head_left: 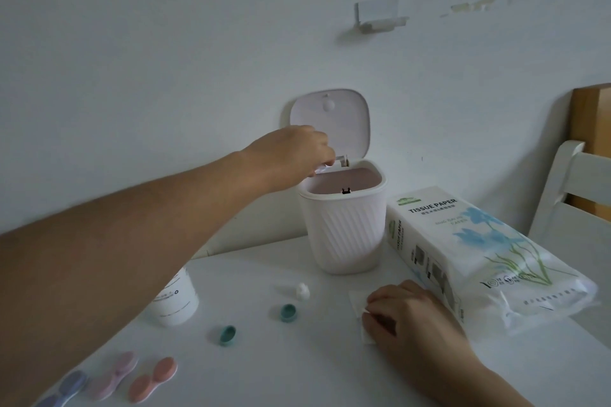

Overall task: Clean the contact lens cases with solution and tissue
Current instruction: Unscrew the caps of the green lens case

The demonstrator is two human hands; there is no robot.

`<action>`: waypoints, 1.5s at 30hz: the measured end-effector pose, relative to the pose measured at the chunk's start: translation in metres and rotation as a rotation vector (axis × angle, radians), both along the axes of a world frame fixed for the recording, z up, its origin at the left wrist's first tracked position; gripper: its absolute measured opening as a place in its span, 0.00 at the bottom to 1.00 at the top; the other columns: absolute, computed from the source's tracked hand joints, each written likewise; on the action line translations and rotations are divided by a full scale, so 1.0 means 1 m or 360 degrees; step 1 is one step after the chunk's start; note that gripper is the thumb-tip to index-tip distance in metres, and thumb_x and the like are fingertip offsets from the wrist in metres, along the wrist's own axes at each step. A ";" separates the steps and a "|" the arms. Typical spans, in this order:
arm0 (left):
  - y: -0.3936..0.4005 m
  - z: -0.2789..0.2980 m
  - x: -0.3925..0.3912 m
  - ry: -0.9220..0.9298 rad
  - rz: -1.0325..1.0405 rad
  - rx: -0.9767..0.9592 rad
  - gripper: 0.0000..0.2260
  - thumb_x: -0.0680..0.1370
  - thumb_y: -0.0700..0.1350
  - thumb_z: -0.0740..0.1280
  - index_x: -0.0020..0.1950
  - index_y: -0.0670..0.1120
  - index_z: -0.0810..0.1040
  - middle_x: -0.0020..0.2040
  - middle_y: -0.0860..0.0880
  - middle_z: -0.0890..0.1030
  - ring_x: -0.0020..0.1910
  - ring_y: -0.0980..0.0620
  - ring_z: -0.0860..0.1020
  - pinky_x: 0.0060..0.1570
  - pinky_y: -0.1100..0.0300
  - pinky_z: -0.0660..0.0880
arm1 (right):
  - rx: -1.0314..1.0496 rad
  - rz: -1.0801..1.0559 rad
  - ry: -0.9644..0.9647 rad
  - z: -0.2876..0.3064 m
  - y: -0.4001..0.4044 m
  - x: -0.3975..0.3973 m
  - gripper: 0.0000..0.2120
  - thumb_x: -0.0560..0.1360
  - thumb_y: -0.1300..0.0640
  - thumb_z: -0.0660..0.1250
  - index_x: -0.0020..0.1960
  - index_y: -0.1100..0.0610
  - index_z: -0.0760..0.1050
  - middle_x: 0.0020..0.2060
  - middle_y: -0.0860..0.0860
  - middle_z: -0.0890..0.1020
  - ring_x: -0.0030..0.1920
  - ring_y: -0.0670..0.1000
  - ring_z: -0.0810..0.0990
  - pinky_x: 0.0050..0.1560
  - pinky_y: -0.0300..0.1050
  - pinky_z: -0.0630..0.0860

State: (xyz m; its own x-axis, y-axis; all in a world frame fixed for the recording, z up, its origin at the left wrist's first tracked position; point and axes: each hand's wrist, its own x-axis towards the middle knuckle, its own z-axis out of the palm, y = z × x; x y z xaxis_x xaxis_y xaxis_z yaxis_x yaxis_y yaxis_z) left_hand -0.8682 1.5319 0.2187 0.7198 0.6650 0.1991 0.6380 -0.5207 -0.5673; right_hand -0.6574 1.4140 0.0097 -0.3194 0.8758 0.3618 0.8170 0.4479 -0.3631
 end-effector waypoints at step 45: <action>-0.167 -0.114 -0.072 -0.2793 0.0011 -0.0924 0.09 0.73 0.45 0.75 0.52 0.54 0.86 0.40 0.54 0.86 0.39 0.58 0.82 0.42 0.71 0.76 | 0.0076 0.0249 0.1367 0.051 -0.027 -0.028 0.06 0.75 0.48 0.70 0.43 0.47 0.85 0.24 0.44 0.77 0.22 0.41 0.70 0.26 0.30 0.66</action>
State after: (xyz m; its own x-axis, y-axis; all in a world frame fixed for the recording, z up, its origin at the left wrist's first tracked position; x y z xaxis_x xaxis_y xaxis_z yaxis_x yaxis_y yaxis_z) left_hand -0.9400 1.3651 0.1047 -0.0389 0.9167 0.3976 0.2282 -0.3793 0.8967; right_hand -0.6854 1.3872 0.0612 -0.0348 0.8225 0.5677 0.1972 0.5625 -0.8029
